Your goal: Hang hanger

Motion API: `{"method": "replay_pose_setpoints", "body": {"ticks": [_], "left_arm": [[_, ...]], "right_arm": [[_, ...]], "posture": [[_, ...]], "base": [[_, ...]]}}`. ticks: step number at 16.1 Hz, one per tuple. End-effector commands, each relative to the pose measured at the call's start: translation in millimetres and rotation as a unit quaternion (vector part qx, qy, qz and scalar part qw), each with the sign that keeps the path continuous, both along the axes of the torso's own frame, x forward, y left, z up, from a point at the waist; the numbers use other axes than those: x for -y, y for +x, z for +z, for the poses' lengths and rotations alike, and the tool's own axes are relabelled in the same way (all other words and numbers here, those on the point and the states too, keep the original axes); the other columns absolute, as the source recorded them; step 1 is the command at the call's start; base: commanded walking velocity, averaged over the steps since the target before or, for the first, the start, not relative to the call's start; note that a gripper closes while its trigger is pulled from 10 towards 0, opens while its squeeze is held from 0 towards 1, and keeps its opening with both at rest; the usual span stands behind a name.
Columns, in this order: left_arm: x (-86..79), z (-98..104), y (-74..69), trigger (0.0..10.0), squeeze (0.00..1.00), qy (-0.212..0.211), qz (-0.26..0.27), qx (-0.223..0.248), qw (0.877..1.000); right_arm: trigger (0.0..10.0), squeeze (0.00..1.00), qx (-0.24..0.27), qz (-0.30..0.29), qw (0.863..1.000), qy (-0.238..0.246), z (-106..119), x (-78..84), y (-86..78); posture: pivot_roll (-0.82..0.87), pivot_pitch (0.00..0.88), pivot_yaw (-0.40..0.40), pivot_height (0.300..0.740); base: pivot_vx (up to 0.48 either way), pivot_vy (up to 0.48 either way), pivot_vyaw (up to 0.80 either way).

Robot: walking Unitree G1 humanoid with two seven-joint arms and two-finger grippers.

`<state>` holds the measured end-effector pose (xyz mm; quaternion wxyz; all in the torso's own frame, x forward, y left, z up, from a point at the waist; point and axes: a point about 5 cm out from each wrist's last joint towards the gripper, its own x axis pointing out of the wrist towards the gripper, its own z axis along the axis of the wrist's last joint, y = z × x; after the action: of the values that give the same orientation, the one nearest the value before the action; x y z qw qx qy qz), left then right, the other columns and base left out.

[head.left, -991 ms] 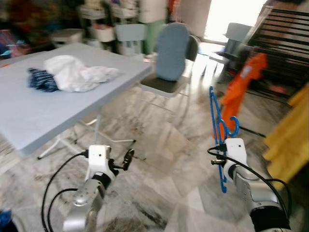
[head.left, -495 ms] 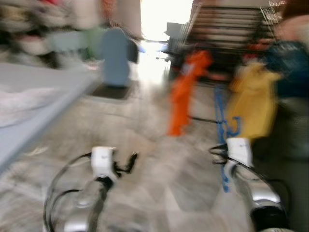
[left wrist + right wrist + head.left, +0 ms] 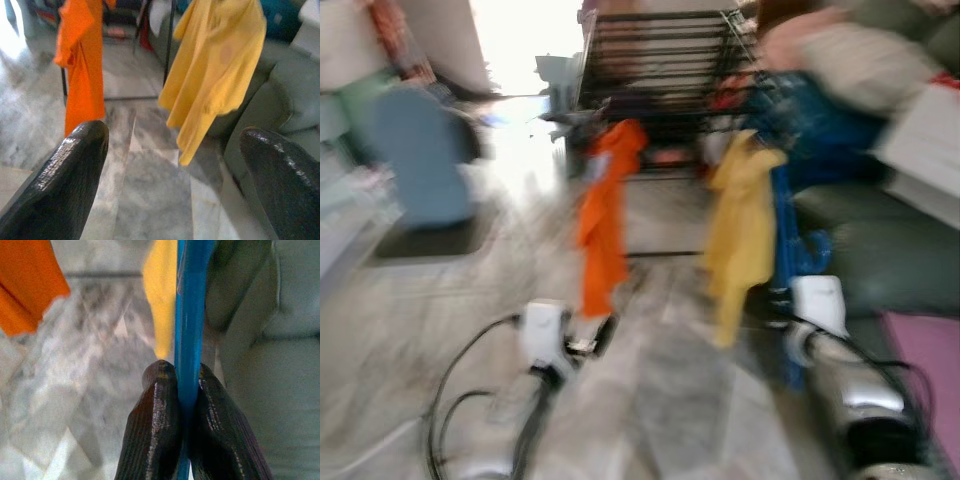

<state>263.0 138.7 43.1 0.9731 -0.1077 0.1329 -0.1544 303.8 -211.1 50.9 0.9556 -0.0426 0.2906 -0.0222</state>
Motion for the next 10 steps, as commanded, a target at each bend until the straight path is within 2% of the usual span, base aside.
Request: {"method": "replay_pose_setpoints", "body": {"ticks": [1, 5, 10], "left_arm": [[8.4, 2.5, 1.7, 10.0, 0.0, -0.004, -0.01, 0.002, 1.0], [8.4, 0.3, 2.5, 10.0, 0.0, -0.001, -0.009, -0.009, 1.0], [7.5, -1.2, 3.1, 10.0, 0.0, 0.008, -0.009, -0.017, 1.0]], "right_arm": [[10.0, 0.0, 0.0, -0.005, 1.0, -0.004, 2.7, 7.4, -0.4], [10.0, 0.0, -0.019, 0.016, 1.0, 0.008, -3.5, 1.3, -3.8], [10.0, 0.0, -0.016, 0.024, 1.0, 0.005, -3.1, -1.6, -4.0]], "posture": [[-0.19, 0.0, 0.014, 0.74], [-0.19, 0.0, 0.017, 0.74], [-0.19, 0.0, 0.018, 0.74]], "base": [[0.375, 0.3, 0.0], [0.308, 0.365, 0.0], [0.0, 0.467, 0.0]]}}
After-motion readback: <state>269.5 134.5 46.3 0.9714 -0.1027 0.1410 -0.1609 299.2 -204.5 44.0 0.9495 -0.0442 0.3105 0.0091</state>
